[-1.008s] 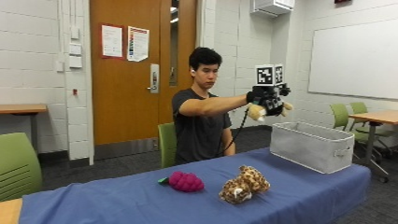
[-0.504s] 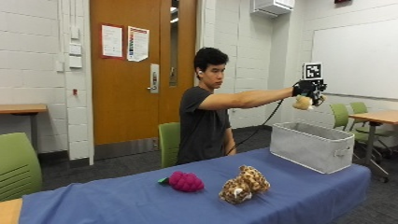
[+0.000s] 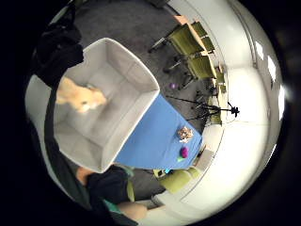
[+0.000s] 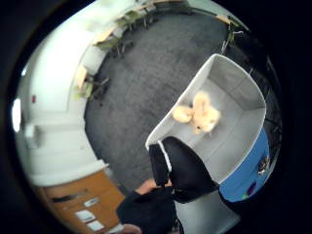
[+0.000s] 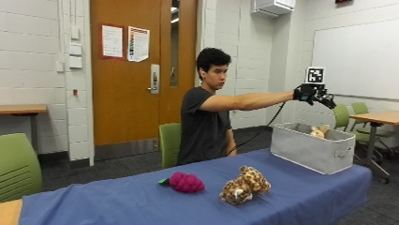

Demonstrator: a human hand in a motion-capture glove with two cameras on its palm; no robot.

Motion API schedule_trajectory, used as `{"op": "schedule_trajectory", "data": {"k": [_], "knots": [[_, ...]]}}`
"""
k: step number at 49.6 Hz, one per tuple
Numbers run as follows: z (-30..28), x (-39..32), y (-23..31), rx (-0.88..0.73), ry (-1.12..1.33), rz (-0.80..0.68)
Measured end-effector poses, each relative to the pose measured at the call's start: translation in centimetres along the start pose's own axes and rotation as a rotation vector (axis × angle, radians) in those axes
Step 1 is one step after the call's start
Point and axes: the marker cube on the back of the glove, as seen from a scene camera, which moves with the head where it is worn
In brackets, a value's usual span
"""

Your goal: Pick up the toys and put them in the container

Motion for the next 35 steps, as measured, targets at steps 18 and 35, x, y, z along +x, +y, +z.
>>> {"op": "schedule_trajectory", "data": {"k": [18,35], "knots": [[-2.2,7.5,7.5,0.130,0.022,0.045],[-0.6,28.8,16.2,0.189,0.114,0.360]]}}
